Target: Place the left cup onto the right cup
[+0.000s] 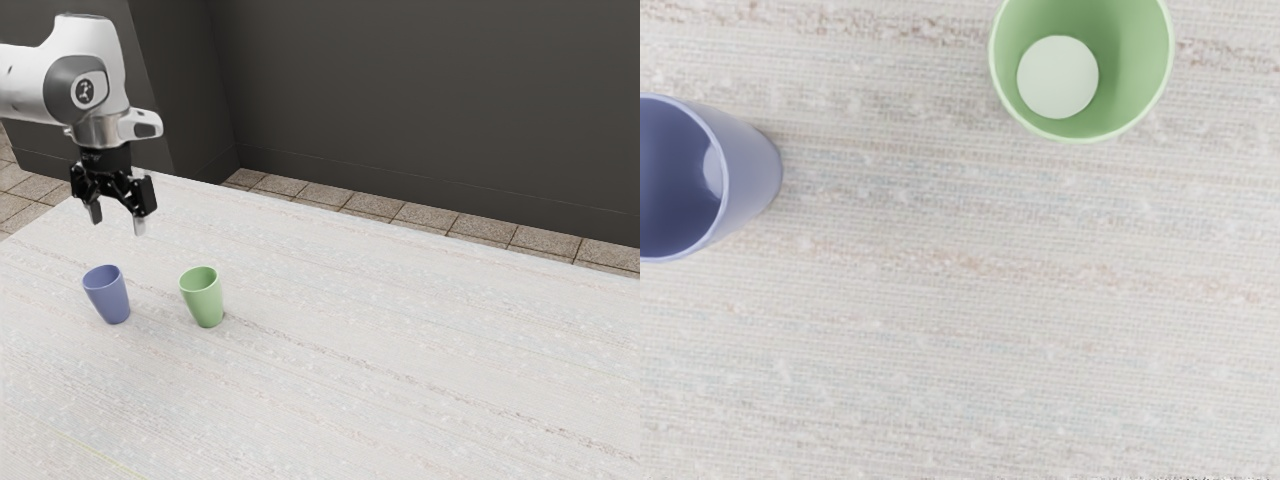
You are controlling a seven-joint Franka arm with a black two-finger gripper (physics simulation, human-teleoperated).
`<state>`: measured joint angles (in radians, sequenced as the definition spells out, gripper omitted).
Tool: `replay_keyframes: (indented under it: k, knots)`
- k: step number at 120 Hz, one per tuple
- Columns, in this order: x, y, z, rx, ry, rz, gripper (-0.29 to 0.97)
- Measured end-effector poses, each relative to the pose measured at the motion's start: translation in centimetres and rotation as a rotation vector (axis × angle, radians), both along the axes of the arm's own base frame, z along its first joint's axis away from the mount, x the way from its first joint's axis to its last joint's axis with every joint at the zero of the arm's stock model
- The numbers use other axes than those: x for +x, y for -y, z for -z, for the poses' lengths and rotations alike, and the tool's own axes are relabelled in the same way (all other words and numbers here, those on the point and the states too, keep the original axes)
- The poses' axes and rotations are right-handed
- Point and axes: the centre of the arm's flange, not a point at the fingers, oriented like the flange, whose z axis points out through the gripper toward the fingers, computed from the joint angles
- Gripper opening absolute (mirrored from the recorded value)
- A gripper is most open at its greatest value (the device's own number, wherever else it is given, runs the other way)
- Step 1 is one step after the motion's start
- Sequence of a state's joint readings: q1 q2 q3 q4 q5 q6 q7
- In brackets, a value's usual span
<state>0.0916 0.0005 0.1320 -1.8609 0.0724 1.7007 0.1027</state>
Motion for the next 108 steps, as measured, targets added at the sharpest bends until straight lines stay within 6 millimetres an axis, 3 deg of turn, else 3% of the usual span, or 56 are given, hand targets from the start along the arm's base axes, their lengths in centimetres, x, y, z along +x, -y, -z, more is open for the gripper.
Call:
replay_keyframes:
  k: [18,73,108]
  knots:
    - [-0.7,-0.7,2.6,-0.027,-0.017,-0.048,0.68]
    - [-1.4,-4.2,7.2,-0.057,-0.037,-0.18,0.68]
    - [-0.8,-6.8,9.9,-0.059,-0.012,-0.24,0.68]
